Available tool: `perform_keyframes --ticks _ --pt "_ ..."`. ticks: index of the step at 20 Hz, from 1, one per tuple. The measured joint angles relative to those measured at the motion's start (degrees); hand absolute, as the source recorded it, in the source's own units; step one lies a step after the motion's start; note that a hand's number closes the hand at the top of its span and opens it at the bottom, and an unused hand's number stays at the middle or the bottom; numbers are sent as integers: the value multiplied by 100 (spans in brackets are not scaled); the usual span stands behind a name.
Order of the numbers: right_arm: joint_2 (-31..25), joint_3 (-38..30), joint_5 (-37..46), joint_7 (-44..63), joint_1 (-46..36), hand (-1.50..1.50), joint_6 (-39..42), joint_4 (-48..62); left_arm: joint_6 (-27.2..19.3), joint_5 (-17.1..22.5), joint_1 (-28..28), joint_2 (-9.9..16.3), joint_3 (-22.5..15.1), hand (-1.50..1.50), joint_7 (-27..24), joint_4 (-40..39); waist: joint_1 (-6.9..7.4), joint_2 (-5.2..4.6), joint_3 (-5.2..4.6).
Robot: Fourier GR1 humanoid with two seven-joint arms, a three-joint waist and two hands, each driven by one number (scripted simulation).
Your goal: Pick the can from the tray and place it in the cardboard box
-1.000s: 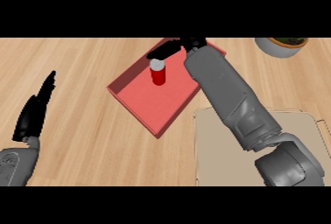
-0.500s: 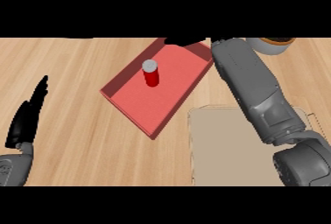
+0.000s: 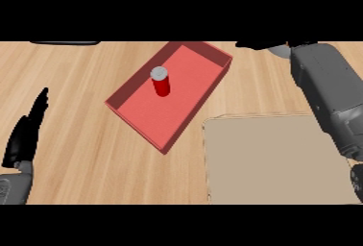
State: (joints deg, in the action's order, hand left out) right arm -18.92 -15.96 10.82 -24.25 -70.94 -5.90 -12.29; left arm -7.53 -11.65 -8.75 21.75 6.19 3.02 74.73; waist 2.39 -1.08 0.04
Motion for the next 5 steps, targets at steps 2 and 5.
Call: perform_keyframes --ticks 2,5 --pt "-232 -7 0 -50 82 -150 238 4 -24 -18 63 -43 4 0 -54 -11 -20 12 1" --pt "-555 47 62 -265 244 -150 718 41 -15 -17 52 -57 18 0 -9 36 0 28 -17"
